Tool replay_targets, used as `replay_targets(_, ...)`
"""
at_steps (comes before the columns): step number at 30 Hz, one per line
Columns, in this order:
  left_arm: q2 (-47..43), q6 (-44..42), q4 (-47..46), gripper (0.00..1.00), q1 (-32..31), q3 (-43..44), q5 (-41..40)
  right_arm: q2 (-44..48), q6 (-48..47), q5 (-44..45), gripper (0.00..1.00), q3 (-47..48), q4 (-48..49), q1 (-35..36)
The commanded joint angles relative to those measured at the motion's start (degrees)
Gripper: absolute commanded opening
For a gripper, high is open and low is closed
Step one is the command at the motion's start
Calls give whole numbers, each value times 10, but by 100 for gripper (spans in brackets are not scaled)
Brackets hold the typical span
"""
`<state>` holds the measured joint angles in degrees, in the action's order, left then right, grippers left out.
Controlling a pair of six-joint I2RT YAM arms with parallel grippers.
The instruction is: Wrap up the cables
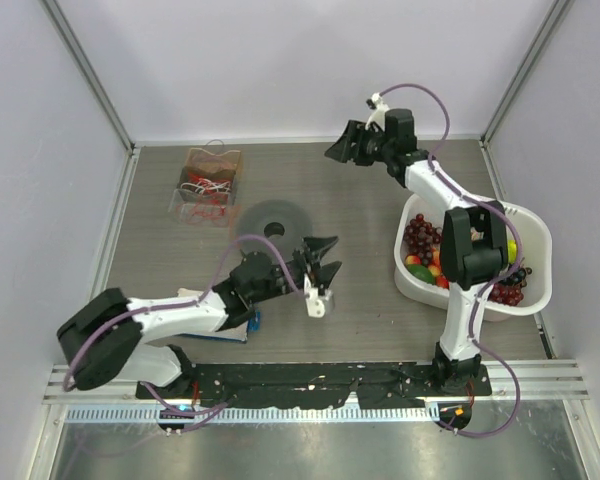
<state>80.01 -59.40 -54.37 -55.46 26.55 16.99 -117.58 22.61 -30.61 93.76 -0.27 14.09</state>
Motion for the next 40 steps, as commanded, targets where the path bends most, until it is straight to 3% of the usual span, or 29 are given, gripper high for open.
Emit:
replay_targets(1, -85, 173, 325, 68, -2, 146, -25, 92, -47, 14, 69, 41, -29, -8)
replay_targets(4, -93, 254, 491, 92, -2, 246, -77, 138, -91, 27, 70, 43, -44, -11)
replay_targets(6, -89, 330, 595, 100, 9, 324, -111, 168, -121, 48, 72, 48, -60, -13)
replay_targets(11, -72, 500, 799, 100, 114, 485, -91, 240, -146, 76, 77, 39, -106, -31)
replay_targets(18, 28, 652, 1041, 100, 360, 691, 80, 328, -182, 121, 80, -41, -158, -44)
replay_targets(22, 60, 698, 1090, 100, 487, 713, 136, 391, -169, 143, 81, -121, -155, -63)
replay_targets(25, 52, 704, 1090, 100, 569, 685, 126, 429, -150, 176, 82, -183, -152, -70)
replay_targets(30, 14, 654, 1079, 100, 575, 607, 17, 493, -146, 189, 82, -251, -144, -87)
replay_targets(35, -9, 655, 1063, 100, 575, 558, 7, 525, -146, 188, 82, -285, -144, -91)
replay_targets(40, -6, 659, 1064, 100, 575, 579, -13, 531, -149, 184, 82, -275, -145, -91)
